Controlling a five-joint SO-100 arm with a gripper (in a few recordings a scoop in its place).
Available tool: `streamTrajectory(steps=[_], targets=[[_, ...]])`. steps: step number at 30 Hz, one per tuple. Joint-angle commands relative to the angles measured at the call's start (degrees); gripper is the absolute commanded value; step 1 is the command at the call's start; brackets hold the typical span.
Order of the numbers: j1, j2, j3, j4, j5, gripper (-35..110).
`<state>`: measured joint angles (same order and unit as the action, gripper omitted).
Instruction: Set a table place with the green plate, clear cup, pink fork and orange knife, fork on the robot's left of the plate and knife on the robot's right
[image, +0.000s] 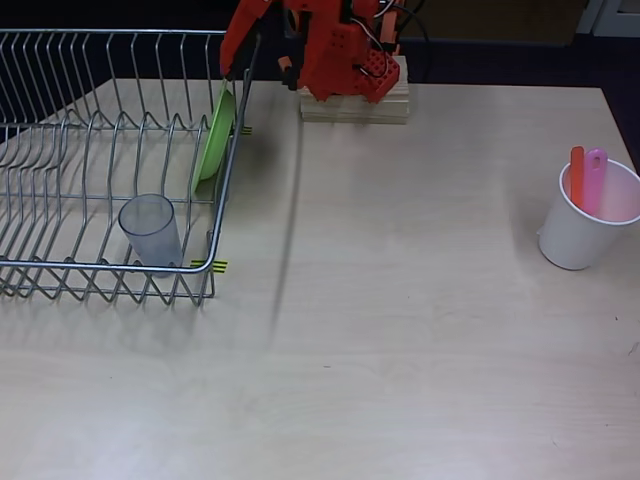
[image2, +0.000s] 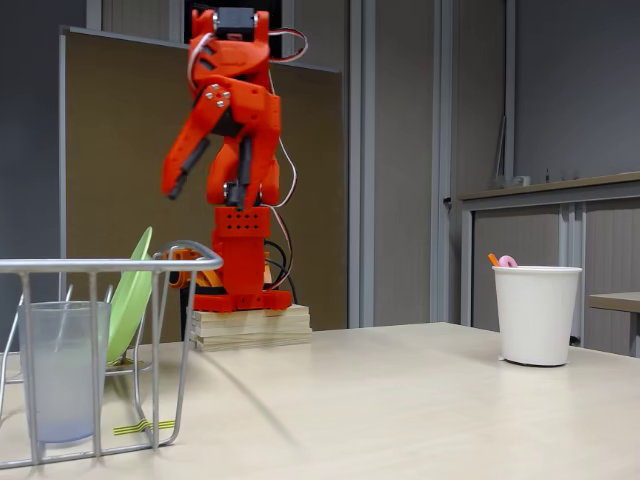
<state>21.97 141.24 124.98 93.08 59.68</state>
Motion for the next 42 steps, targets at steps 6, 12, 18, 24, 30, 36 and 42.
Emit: streamTrajectory(steps=[6, 12, 18, 24, 30, 36, 42], targets=[[15.4, -1.1, -1.7, -0.4, -6.0, 29], [19.7, -3.3, 1.1, -4.7, -7.2, 28], [20.5, -5.2, 5.3, -8.9, -8.1, 29], [20.6, -5.6, 7.6, -11.1, -7.8, 28], [22.0, -5.8, 9.7, -13.1, -7.5, 27], [24.3, -8.3, 10.5, -16.4, -7.9, 25], [25.4, -13.7, 8.6, -19.0, -9.0, 23]])
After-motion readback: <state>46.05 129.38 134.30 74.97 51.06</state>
